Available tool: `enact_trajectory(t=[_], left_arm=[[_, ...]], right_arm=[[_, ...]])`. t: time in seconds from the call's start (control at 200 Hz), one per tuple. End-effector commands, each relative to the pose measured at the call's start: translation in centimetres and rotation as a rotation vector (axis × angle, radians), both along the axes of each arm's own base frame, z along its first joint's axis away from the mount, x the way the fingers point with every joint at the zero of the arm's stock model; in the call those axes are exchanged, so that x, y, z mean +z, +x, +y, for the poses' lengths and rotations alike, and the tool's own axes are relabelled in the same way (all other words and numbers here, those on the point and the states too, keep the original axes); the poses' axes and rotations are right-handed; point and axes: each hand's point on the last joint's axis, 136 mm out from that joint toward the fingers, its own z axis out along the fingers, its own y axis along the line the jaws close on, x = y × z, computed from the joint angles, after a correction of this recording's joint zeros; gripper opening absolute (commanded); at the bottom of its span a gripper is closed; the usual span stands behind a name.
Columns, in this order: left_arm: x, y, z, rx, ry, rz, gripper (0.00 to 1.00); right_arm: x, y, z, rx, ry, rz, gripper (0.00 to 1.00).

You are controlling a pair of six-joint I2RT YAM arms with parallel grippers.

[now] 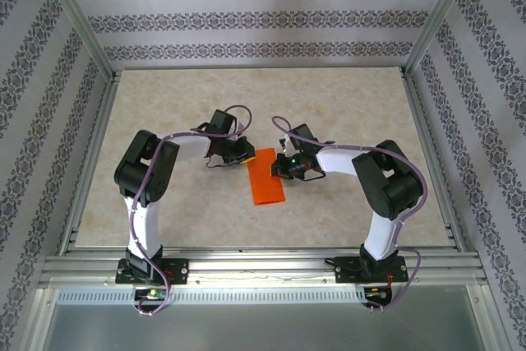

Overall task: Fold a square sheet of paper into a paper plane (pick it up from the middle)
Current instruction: First fold the square sheet of paper in half at the center of the table.

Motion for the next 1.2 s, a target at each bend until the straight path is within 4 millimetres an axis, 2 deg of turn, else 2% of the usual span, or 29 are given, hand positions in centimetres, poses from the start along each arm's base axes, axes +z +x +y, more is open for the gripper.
enact_trajectory(t=[0.0,0.1,0.385,0.54,0.734,0.829,0.959,1.039,1.114,1.194], left_arm=[[-2.1,1.8,3.0,0.125,0.03,0.009,0.17],[-2.3,2.1,4.1,0.171,0.066,0.001,0.17],[-2.7,3.0,5.2,0.221,0.101,0.023,0.18],[-2.1,4.1,5.4,0.238,0.09,0.003,0.18],[-1.6,4.5,5.0,0.22,0.079,0.005,0.19],[0.1,4.8,4.4,0.201,0.046,-0.027,0.19],[4.4,4.7,3.8,0.182,-0.012,-0.104,0.19],[6.6,3.4,3.3,0.148,-0.029,-0.136,0.19],[7.4,1.5,2.8,0.113,-0.03,-0.138,0.19],[7.3,-0.9,2.3,0.076,-0.066,-0.109,0.17]], right_arm=[[-3.3,-3.2,-2.9,-0.012,-0.136,0.124,0.0],[-3.2,-3.2,-3.0,-0.012,-0.137,0.121,0.0],[-3.1,-3.1,-3.0,-0.012,-0.134,0.121,0.0],[-3.2,-3.2,-3.1,-0.012,-0.135,0.123,0.0],[-3.3,-3.3,-3.2,-0.016,-0.133,0.129,0.0],[-3.2,-3.2,-3.1,-0.019,-0.128,0.129,0.0],[-2.8,-2.9,-2.9,-0.019,-0.117,0.123,0.0],[-2.6,-2.7,-2.8,-0.022,-0.113,0.116,0.0],[-2.5,-2.5,-2.7,-0.024,-0.113,0.113,0.0],[-2.5,-2.4,-2.6,-0.024,-0.112,0.112,0.0]])
